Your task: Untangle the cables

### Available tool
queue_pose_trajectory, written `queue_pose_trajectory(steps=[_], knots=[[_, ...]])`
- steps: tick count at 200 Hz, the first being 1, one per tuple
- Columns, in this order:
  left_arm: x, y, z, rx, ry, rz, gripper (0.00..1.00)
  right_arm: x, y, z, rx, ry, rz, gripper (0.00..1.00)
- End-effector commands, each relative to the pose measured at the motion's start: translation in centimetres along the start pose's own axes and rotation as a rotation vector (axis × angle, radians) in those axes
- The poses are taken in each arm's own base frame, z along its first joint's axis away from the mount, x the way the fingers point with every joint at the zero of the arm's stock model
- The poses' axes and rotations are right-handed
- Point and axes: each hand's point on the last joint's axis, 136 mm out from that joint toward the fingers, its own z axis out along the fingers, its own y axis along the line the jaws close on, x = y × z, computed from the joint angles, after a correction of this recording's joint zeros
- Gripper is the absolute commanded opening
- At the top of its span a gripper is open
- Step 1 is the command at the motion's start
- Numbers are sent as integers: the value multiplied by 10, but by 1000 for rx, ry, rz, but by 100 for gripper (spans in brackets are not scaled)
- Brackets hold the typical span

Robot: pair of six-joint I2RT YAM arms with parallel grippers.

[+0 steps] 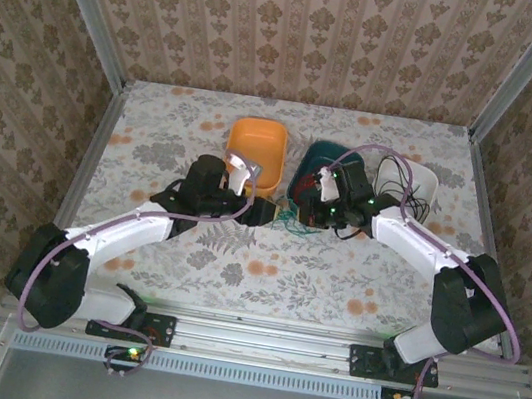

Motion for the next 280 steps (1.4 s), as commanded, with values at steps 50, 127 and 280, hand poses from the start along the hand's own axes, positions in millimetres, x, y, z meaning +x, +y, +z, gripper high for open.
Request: queue_pose_trajectory(steps=[50, 127, 280], knots=[[-12, -13, 23, 71, -16, 30, 64, -33, 58, -36, -196, -110, 6, 0], [-17, -18, 30, 140, -61, -26, 0, -45, 47, -49, -110, -195, 17, 0], [-42, 39, -17, 20, -146, -209, 0, -122, 26, -126, 35, -590, 84, 68]])
